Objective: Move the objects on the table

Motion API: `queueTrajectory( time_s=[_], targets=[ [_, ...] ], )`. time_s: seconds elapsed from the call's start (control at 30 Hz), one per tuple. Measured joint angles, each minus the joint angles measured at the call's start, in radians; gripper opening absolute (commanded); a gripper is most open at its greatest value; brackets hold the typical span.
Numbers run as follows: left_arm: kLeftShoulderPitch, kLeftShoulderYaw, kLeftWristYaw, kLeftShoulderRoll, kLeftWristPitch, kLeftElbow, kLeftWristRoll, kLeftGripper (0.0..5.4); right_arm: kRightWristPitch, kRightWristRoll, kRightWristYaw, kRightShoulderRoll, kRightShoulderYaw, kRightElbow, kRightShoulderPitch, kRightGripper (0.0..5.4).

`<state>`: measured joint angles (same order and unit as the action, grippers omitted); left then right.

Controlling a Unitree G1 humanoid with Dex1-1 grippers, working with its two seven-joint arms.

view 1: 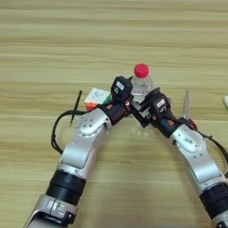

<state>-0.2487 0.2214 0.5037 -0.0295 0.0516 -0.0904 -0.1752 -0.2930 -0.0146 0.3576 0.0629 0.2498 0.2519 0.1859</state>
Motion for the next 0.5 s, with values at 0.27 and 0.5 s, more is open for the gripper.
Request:
queueTrajectory(
  time_s=[0.27, 0.5],
  targets=[
    [-0.002, -0.016, -0.001, 0.000, -0.004, -0.008, -0.002, 4.71, -0.013, -0.016, -0.025, -0.004, -0.010, 0.015, 0.005, 3.25],
    [-0.002, -0.032, 0.015, -0.005, -0.016, 0.009, -0.019, 5.27, -0.021, -0.026, -0.084, -0.017, -0.056, 0.042, 0.028, 3.24]
  ],
)
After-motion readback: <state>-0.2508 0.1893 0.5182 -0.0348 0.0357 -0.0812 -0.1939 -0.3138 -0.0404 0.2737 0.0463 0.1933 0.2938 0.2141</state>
